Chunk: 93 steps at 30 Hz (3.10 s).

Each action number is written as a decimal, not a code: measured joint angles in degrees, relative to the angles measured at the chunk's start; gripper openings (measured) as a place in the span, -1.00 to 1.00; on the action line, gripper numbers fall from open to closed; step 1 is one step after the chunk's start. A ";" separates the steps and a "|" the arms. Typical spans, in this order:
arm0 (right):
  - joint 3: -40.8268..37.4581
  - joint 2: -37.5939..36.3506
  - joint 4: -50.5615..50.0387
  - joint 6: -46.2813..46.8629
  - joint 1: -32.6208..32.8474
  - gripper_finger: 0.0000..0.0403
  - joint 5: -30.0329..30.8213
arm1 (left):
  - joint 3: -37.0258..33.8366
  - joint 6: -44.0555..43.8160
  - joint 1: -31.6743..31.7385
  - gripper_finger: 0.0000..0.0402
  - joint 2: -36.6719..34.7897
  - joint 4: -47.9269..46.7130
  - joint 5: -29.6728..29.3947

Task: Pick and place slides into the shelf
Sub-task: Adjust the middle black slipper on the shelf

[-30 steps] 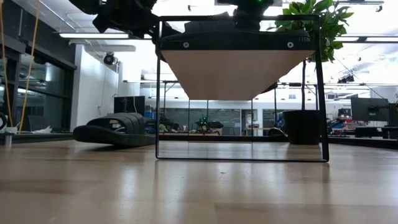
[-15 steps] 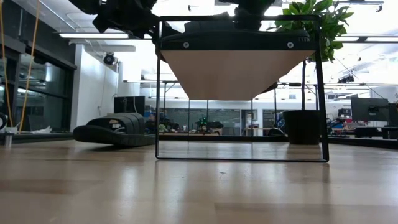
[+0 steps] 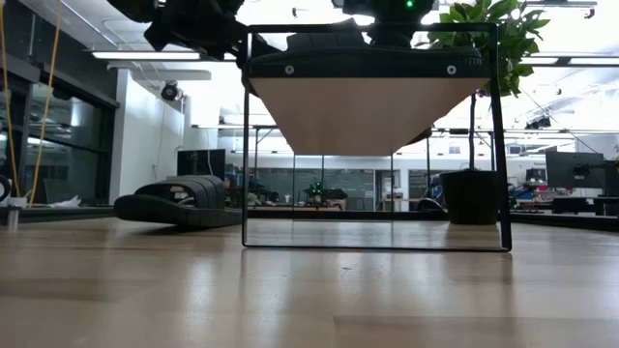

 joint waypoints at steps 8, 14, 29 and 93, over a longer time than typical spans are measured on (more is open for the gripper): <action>0.00 -0.03 -0.51 0.24 -0.03 -0.03 -3.96 | 0.00 0.00 0.00 0.70 0.00 0.00 0.00; 0.00 -0.03 0.05 0.19 -0.02 -0.03 -4.74 | 0.00 0.00 0.01 0.70 0.00 -0.01 0.00; -0.06 -0.09 -2.21 0.71 0.02 -0.03 0.48 | 0.00 -0.02 0.00 0.70 0.00 -0.14 0.00; 0.00 1.29 -8.90 6.82 -2.03 -0.03 2.85 | 0.00 -0.55 0.00 0.70 0.03 -0.95 -0.02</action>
